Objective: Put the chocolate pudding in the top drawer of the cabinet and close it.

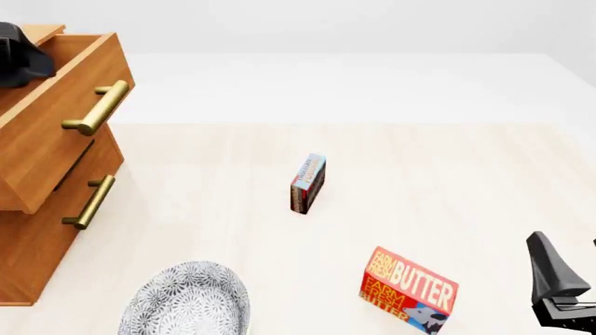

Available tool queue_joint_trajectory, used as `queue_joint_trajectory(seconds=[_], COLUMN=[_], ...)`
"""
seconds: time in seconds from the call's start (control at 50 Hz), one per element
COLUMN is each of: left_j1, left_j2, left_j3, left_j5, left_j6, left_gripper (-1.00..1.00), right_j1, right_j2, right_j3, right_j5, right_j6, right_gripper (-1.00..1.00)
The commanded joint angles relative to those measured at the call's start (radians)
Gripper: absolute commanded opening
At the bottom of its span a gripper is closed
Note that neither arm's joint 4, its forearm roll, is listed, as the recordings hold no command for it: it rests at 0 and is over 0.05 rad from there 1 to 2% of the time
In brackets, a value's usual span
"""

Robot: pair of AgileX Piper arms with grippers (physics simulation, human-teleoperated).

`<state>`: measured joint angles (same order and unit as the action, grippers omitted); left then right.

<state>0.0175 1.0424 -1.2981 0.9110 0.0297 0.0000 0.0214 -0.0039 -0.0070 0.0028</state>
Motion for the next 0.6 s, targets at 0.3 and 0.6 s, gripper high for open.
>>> queue_joint_trajectory(seconds=[0.3,0.6], left_j1=[0.008,-0.005], left_j2=[0.023,0.027], left_j3=[0.033,0.066], left_j5=[-0.005,-0.019], left_j6=[-0.004,-0.018], left_gripper=[1.0,1.0], right_j1=[0.0,0.0], right_j2=[0.0,0.0], right_j3=[0.0,0.0], right_j5=[0.0,0.0], right_j6=[0.0,0.0], right_gripper=[1.0,1.0])
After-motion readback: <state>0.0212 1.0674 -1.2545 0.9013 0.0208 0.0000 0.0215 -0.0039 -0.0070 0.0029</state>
